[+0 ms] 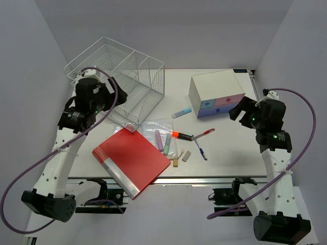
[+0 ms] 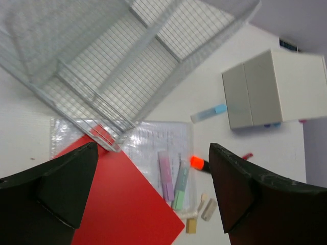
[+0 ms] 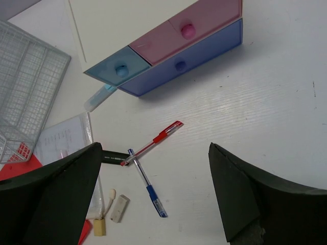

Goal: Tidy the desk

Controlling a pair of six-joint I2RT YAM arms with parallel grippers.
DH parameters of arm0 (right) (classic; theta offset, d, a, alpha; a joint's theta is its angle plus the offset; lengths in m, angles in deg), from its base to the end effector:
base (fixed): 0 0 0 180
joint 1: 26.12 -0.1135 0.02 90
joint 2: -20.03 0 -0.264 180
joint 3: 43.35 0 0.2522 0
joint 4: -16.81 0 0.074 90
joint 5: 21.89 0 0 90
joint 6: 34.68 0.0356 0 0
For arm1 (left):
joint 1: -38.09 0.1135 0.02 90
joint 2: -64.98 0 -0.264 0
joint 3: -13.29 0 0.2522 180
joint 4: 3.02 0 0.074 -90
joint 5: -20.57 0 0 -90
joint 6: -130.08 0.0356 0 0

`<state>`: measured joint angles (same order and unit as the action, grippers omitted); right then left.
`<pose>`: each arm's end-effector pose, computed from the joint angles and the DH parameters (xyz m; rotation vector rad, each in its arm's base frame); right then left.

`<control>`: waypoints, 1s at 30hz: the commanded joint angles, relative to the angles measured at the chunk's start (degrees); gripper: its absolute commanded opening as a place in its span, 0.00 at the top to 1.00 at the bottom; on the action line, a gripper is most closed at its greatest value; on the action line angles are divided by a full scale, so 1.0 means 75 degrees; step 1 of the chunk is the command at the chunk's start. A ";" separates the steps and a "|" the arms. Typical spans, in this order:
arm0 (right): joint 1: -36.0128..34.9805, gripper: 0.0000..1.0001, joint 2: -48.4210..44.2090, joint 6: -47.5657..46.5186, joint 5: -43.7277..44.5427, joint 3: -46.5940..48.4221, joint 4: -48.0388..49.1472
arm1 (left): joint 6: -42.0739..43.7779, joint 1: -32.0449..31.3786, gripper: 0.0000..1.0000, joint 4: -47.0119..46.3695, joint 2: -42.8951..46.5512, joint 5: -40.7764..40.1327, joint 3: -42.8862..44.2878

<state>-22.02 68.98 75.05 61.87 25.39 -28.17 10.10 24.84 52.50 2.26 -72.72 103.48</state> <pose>0.1827 -0.0092 0.3514 0.3483 1.9888 0.2831 0.2141 -0.0483 0.4130 -0.3387 2.0568 -0.4052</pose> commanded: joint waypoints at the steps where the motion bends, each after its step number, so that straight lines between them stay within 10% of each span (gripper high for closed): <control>1: -0.0019 0.11 -0.0163 0.0006 0.0128 0.0111 0.0238 | 0.0048 -0.0611 0.02 -0.0094 -0.0379 -0.0347 0.0087; 14: -0.0019 0.11 0.0468 -0.0508 -0.0877 -0.0171 0.0612 | 0.0468 -0.2953 0.02 -0.0680 -0.2182 -0.0674 0.1527; 30: -0.0896 0.13 0.2401 -0.1211 -0.1419 -0.0359 0.2731 | 0.0622 -0.3611 0.02 -0.1497 -0.8463 -0.0076 0.7084</control>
<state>-25.41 84.44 68.27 52.60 22.99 -15.01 15.39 -1.89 44.59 -59.07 -71.67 153.97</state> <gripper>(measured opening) 0.871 0.982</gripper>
